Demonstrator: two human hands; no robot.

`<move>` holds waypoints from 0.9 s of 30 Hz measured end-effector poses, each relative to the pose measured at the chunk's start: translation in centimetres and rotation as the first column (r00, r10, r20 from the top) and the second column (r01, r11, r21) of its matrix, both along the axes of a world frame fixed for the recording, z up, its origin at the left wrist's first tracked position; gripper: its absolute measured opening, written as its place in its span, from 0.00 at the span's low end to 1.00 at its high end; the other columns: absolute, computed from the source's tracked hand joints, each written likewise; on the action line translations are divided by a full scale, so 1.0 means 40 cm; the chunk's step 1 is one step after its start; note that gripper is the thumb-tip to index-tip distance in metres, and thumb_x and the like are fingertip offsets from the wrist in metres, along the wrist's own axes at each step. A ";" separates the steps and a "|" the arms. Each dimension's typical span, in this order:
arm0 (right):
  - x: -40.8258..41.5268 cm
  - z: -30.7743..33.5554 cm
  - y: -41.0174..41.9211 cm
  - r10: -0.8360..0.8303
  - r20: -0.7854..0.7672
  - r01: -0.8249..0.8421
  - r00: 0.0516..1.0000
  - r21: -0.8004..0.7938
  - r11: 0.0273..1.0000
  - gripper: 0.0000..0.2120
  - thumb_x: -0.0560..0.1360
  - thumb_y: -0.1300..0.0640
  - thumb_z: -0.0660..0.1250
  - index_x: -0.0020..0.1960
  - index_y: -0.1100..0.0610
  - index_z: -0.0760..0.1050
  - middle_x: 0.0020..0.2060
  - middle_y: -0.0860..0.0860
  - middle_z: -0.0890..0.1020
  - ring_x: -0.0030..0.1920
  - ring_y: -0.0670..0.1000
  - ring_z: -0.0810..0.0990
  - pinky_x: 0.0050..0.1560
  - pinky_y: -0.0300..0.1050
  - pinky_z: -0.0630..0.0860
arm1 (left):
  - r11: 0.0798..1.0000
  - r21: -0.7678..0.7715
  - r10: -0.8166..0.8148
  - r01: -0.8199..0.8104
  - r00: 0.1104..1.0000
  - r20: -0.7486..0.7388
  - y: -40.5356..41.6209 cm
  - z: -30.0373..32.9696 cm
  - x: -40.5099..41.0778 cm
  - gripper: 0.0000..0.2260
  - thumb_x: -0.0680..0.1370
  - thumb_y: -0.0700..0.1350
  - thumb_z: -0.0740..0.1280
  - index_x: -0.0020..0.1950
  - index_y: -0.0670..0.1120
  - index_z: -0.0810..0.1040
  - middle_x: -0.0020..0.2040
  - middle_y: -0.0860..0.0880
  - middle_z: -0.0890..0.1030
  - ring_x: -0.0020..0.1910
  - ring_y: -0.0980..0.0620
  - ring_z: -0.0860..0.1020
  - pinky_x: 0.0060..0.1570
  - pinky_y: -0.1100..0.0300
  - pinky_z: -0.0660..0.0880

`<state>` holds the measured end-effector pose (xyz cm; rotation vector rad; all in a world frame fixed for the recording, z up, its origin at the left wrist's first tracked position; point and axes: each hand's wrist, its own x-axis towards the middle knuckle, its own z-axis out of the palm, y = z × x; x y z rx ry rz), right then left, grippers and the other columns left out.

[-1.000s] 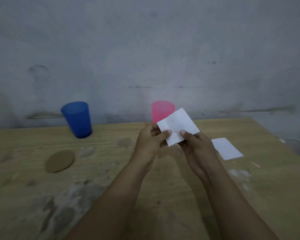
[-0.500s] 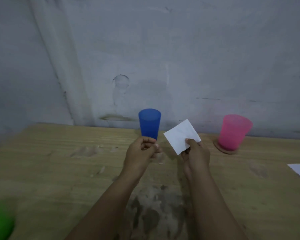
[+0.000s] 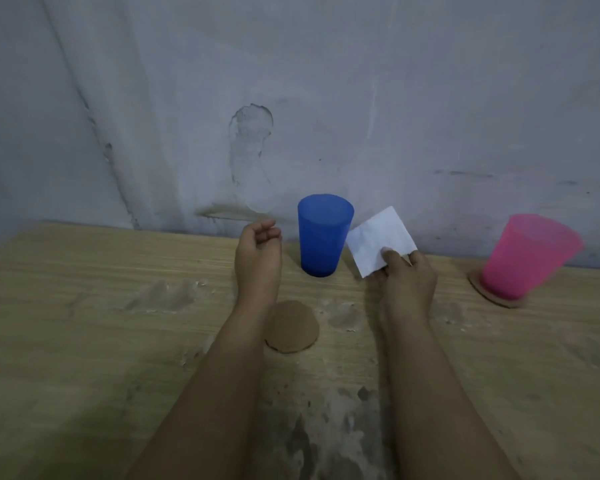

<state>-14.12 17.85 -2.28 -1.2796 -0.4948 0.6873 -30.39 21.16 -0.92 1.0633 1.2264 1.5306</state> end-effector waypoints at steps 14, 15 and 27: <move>-0.024 0.013 0.014 0.018 0.048 -0.016 0.999 -0.036 0.999 0.07 0.70 0.62 0.65 0.44 0.62 0.68 0.46 0.62 0.77 0.51 0.66 0.76 0.54 0.69 0.72 | 0.934 0.023 -0.337 0.357 0.899 -0.278 0.021 -0.051 0.024 0.33 0.72 0.40 0.68 0.74 0.54 0.59 0.67 0.55 0.69 0.62 0.60 0.70 0.52 0.65 0.72; -0.028 0.017 0.013 0.018 0.058 -0.016 0.998 -0.038 0.999 0.08 0.70 0.62 0.65 0.44 0.63 0.68 0.47 0.64 0.76 0.51 0.67 0.75 0.54 0.70 0.72 | 0.931 0.034 -0.336 0.362 0.892 -0.303 0.020 -0.050 0.026 0.33 0.72 0.40 0.70 0.74 0.54 0.60 0.65 0.57 0.69 0.58 0.65 0.70 0.47 0.72 0.71; -0.038 0.020 0.010 0.072 0.114 -0.066 0.991 -0.054 0.996 0.16 0.70 0.61 0.65 0.49 0.74 0.68 0.42 0.72 0.73 0.38 0.52 0.72 0.50 0.64 0.76 | 0.938 0.079 -0.295 0.338 0.895 -0.335 0.020 -0.045 0.033 0.28 0.69 0.46 0.76 0.66 0.50 0.70 0.61 0.56 0.76 0.59 0.58 0.75 0.51 0.69 0.71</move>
